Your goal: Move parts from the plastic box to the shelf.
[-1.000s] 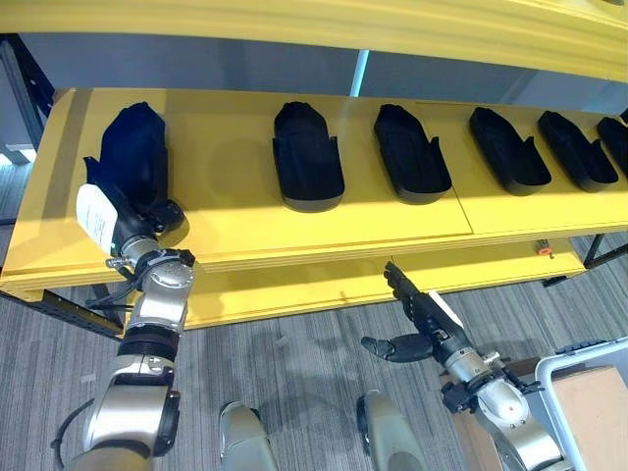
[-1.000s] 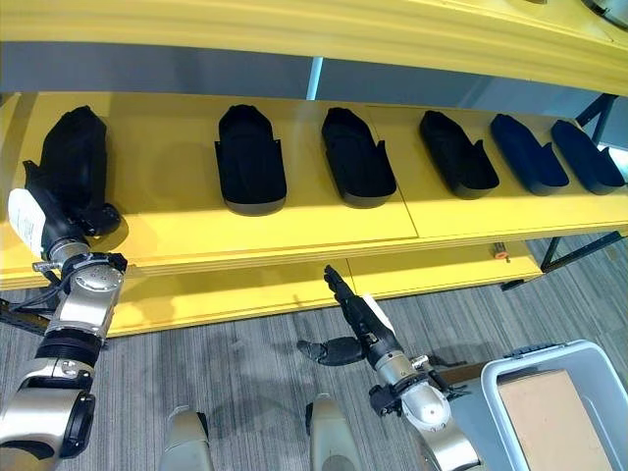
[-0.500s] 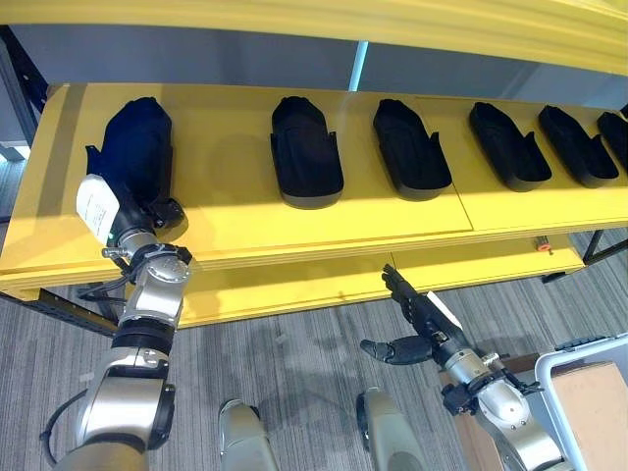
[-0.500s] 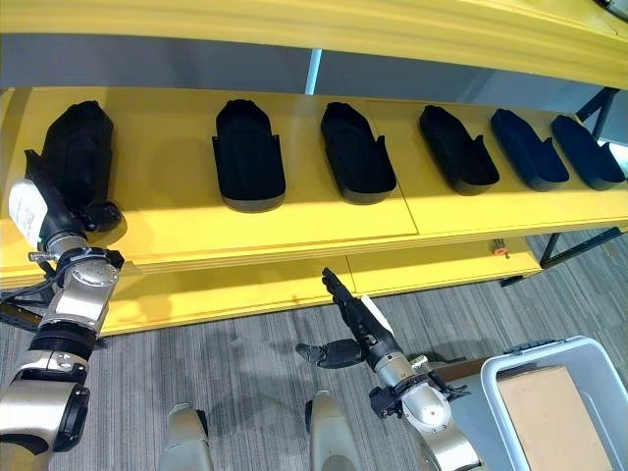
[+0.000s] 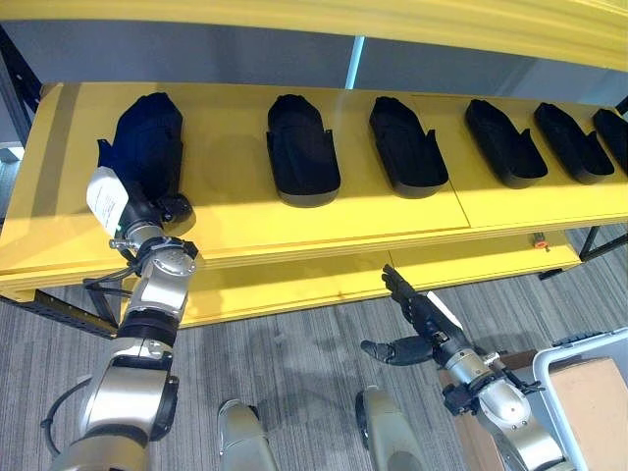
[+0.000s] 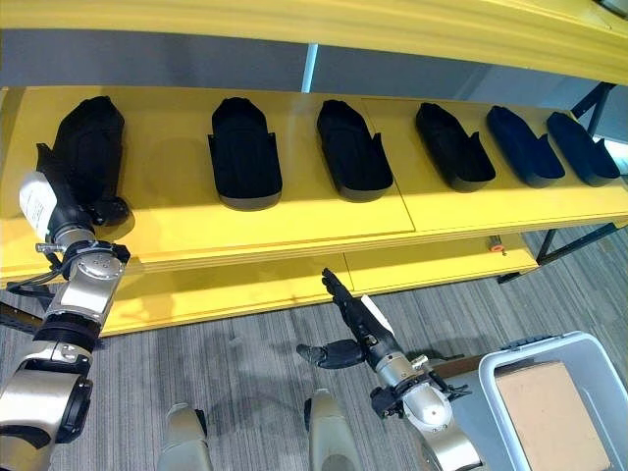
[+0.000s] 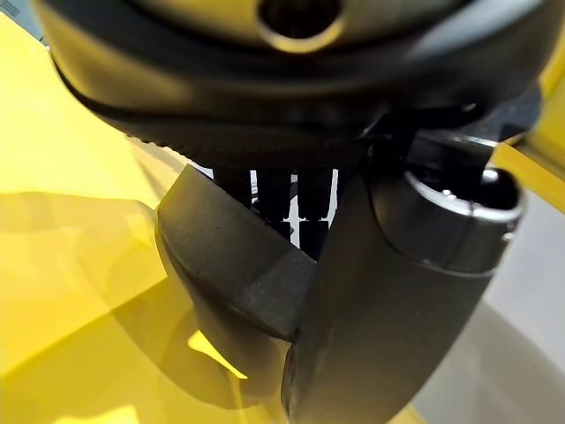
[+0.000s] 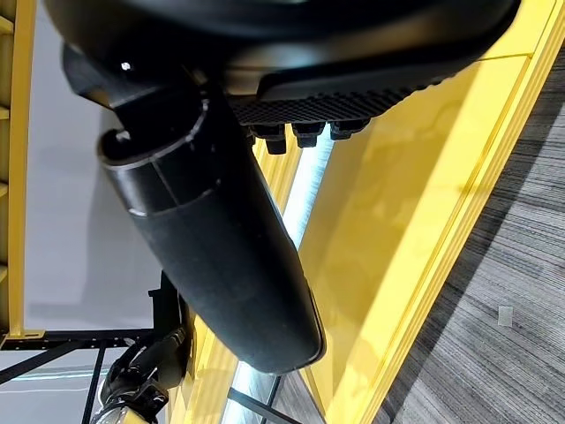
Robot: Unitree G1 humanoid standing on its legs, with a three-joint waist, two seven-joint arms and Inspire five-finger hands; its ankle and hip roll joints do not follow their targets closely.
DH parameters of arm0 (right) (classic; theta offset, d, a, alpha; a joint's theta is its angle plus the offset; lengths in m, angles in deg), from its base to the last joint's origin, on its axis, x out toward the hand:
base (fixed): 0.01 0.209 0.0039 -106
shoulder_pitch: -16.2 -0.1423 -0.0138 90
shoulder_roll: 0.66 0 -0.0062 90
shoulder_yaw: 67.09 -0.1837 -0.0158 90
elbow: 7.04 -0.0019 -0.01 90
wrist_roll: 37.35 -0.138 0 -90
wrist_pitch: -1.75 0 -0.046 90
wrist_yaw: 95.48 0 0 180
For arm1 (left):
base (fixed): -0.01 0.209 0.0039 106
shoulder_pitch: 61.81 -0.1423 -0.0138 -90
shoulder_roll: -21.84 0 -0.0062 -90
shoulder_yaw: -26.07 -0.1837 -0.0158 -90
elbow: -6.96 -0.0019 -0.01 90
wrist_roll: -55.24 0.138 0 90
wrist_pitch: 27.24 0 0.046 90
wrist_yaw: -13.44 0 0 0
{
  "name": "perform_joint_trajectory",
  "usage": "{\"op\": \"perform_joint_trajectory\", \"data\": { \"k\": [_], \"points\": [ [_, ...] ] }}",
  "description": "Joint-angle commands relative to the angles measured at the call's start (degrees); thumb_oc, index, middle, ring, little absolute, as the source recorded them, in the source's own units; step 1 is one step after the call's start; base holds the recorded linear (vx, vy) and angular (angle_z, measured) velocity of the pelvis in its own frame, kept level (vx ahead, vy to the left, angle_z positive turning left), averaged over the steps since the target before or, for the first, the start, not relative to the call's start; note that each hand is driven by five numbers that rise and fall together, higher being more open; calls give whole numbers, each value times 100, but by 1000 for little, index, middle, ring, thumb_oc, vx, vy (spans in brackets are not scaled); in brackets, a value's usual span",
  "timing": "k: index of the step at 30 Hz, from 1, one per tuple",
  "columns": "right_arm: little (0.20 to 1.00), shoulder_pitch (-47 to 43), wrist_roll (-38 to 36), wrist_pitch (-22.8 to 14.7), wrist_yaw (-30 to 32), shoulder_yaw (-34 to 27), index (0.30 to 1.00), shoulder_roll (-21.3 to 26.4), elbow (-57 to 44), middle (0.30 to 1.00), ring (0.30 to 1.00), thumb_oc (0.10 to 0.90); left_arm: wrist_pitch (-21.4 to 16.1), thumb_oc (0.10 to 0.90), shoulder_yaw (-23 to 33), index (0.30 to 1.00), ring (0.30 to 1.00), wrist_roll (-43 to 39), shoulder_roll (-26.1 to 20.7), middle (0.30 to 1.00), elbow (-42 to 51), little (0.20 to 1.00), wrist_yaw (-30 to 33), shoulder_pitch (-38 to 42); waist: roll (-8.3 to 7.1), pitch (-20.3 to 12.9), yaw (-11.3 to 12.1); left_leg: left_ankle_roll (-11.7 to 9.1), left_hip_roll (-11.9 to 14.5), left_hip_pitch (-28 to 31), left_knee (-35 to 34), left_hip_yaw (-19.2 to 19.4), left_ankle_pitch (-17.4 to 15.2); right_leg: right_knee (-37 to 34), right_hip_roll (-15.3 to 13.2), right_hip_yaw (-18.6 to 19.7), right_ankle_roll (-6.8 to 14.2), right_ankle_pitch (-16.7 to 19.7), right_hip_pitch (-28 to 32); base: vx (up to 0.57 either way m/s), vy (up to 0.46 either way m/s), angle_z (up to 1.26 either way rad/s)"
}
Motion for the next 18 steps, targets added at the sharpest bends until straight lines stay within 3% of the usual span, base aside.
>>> {"op": "perform_joint_trajectory", "data": {
  "k": [1, 11, 12, 13, 18],
  "points": [
    [1000, -26, -332, -569, 82, -388, 1000, 287, -625, 1000, 1000, 900, -457, 400, -350, 300, 300, 58, -235, 300, -255, 300, 131, 948, 130, -577, -31, 203, 213, 170, -183, -55, 135, -56, -185, 135, -216, 10, 123, 0, 0, 0],
    [1000, 33, -327, -583, 63, -396, 1000, 330, -649, 1000, 1000, 900, -486, 400, -372, 300, 300, -98, -240, 300, -379, 300, 112, 1028, 133, -644, -54, 190, 222, 84, -161, -71, 144, 21, -152, 127, -231, -9, 22, 0, -1, 0],
    [1000, 36, -331, -578, 57, -392, 1000, 332, -647, 1000, 1000, 900, -491, 545, -372, 503, 503, -112, -246, 503, -413, 503, 95, 1030, 132, -651, -53, 190, 228, 76, -157, -74, 145, 21, -150, 130, -230, -8, 22, 1, -11, -6],
    [1000, 36, -335, -576, 57, -385, 1000, 330, -646, 1000, 1000, 900, -497, 900, -376, 1000, 1000, -139, -251, 1000, -453, 1000, 84, 1038, 137, -659, -53, 190, 232, 72, -158, -76, 146, 29, -149, 126, -230, -7, 11, 0, -6, -6],
    [1000, 52, -320, -564, 73, -387, 1000, 322, -614, 1000, 1000, 900, -494, 900, -347, 1000, 1000, -214, -228, 1000, -381, 1000, 86, 1058, 144, -670, -39, 192, 233, 48, -158, -78, 149, 46, -155, 93, -229, -18, -7, 0, -1, -1]
  ]
}}
